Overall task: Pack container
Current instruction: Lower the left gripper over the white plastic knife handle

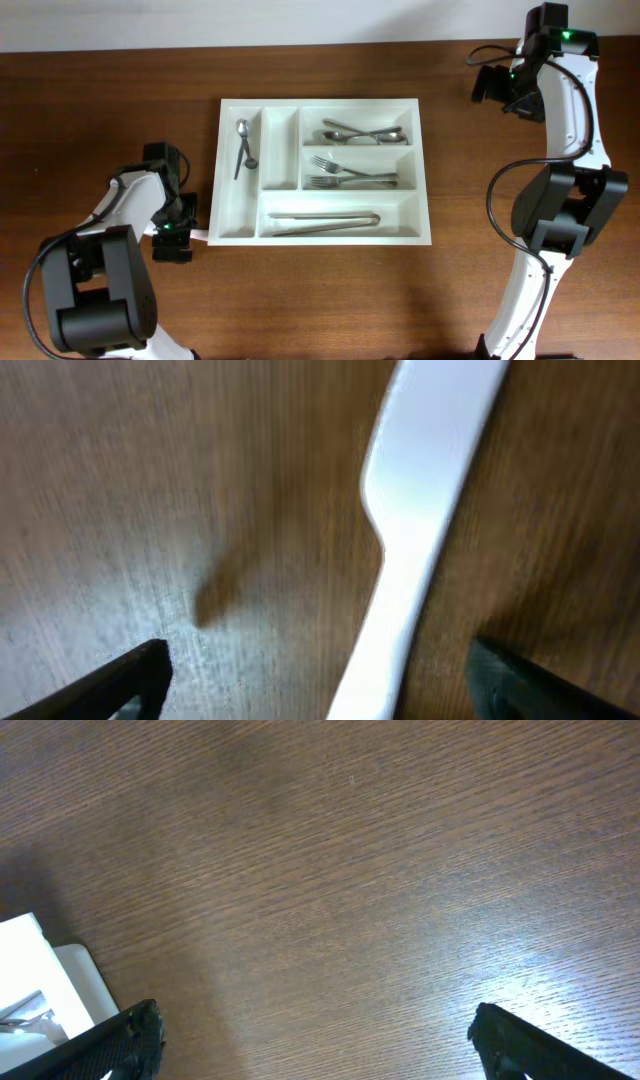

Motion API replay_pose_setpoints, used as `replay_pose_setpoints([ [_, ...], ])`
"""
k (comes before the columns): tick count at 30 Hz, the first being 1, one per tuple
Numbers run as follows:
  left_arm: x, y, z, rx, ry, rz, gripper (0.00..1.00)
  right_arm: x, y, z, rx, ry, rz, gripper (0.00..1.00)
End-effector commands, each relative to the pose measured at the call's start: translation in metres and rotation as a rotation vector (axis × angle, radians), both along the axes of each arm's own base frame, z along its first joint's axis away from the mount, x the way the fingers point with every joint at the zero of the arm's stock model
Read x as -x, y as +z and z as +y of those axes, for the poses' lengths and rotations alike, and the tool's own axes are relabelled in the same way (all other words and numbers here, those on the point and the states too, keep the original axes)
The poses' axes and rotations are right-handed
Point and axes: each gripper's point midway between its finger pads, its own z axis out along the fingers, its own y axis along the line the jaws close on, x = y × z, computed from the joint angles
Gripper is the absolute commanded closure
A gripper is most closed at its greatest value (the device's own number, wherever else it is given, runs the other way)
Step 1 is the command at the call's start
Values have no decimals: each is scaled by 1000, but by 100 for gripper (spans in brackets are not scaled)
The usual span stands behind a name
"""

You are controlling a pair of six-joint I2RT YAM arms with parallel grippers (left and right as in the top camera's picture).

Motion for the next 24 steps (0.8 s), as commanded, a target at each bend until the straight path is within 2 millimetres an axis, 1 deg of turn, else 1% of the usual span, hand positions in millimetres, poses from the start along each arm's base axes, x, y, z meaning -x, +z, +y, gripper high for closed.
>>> replay_pose_setpoints([
  [1,17,-13,0,-3,23,55,1,-2,24,-2,9,-13,-53,1],
  [4,20,-13,-2,6,23,68,0,-2,24,-2,9,-13,-53,1],
  [6,26,-13,-2,9,12,90,9,-2,24,-2,9,-13,-53,1],
  [7,27,-13,-2,9,12,93,16,-2,24,-2,9,-14,-53,1],
  [8,27,-13,-2,7,12,92,21,-2,24,-2,9,-14,-53,1],
  [11,26,-13,-1,1,11,90,32,-2,24,-2,9,-13,-53,1],
  [12,26,-13,-1,1,11,90,37,-2,24,-2,9,-13,-53,1],
  [15,26,-13,-1,1,11,91,47,-2,24,-2,9,-13,-53,1],
  [16,26,-13,1,-7,10,91,52,-2,24,-2,9,-14,-53,1],
  [18,27,-12,5,-32,5,95,56,-2,24,-2,9,-13,-53,1],
  [24,28,-10,17,-102,-5,102,64,-2,24,-2,9,-13,-53,1],
])
